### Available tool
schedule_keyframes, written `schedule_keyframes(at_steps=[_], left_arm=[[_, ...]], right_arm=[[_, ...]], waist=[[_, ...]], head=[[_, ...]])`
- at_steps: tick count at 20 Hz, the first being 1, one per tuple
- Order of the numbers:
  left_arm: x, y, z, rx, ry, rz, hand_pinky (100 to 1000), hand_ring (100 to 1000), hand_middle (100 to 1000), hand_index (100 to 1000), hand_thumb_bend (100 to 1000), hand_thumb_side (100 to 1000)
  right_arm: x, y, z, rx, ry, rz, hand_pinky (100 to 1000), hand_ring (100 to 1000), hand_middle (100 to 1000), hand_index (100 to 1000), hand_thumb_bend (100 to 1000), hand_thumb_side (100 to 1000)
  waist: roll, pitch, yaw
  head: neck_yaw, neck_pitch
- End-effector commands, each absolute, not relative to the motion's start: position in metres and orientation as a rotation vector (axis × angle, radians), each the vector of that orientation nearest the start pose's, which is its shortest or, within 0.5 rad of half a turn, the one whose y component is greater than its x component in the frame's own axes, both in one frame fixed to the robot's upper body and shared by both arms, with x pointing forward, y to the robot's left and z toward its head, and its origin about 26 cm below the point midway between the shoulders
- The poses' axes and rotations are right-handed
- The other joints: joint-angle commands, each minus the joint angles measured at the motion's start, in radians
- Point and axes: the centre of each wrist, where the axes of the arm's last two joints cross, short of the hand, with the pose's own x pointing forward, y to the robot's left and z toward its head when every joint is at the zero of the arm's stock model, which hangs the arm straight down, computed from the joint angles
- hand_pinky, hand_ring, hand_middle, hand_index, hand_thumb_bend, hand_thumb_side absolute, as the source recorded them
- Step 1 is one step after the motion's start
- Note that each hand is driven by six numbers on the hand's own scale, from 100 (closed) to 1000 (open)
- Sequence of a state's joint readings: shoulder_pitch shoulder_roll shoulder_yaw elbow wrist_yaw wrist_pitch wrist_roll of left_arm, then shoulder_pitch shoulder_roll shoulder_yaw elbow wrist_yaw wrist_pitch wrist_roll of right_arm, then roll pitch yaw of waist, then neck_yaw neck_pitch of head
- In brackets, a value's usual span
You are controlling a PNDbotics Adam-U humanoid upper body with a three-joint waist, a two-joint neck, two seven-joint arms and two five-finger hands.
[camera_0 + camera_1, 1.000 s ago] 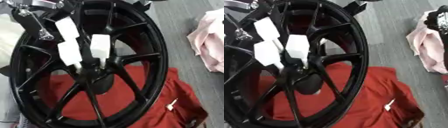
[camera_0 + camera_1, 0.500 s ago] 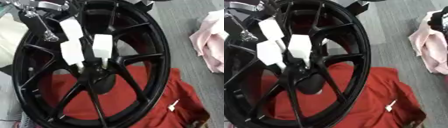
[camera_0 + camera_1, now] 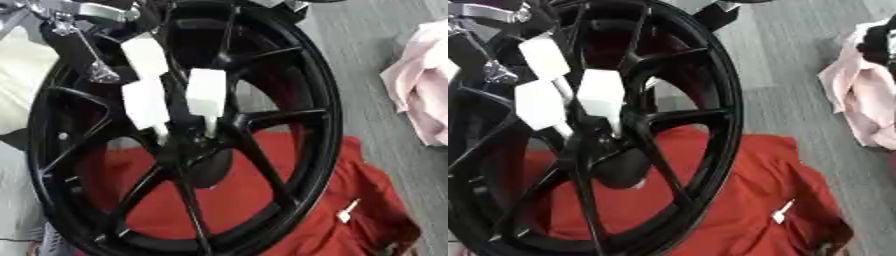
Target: Pull the pin out of the wheel hub.
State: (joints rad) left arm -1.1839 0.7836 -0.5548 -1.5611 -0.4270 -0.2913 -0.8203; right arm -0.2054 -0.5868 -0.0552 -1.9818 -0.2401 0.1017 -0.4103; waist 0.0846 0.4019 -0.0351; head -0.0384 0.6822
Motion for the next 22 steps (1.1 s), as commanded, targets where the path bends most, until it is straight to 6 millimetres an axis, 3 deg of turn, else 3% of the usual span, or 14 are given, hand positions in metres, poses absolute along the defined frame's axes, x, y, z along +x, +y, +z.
schedule_keyframes(at_steps=[1, 4, 14, 18, 22], left_arm=[[0.366, 0.193, 0.395, -0.92, 1.624, 2.732, 762, 615, 457, 523, 100, 100], [0.364, 0.197, 0.402, -0.937, 1.687, 2.716, 756, 582, 397, 484, 100, 100], [0.351, 0.222, 0.437, -1.048, 1.937, 2.576, 749, 561, 338, 438, 100, 100], [0.349, 0.245, 0.452, -1.151, 2.103, 2.465, 753, 560, 332, 439, 100, 100], [0.351, 0.284, 0.463, -1.314, 2.309, 2.323, 754, 557, 327, 443, 100, 110]], right_arm=[[0.286, -0.32, 0.213, -0.445, -2.139, -0.011, 758, 679, 592, 621, 100, 702], [0.286, -0.32, 0.213, -0.444, -2.141, -0.014, 758, 679, 592, 621, 100, 702], [0.285, -0.321, 0.213, -0.444, -2.143, -0.03, 758, 679, 592, 622, 100, 703], [0.285, -0.322, 0.212, -0.45, -2.141, -0.035, 759, 679, 592, 622, 100, 699], [0.284, -0.324, 0.211, -0.461, -2.14, -0.034, 759, 679, 592, 622, 100, 694]], waist=[[-0.003, -0.027, 0.001], [-0.004, -0.03, 0.001], [-0.01, -0.037, 0.009], [-0.011, -0.042, 0.019], [-0.013, -0.049, 0.032]], head=[[-0.002, -0.01], [-0.004, -0.01], [-0.014, -0.005], [-0.02, -0.002], [-0.031, 0.004]])
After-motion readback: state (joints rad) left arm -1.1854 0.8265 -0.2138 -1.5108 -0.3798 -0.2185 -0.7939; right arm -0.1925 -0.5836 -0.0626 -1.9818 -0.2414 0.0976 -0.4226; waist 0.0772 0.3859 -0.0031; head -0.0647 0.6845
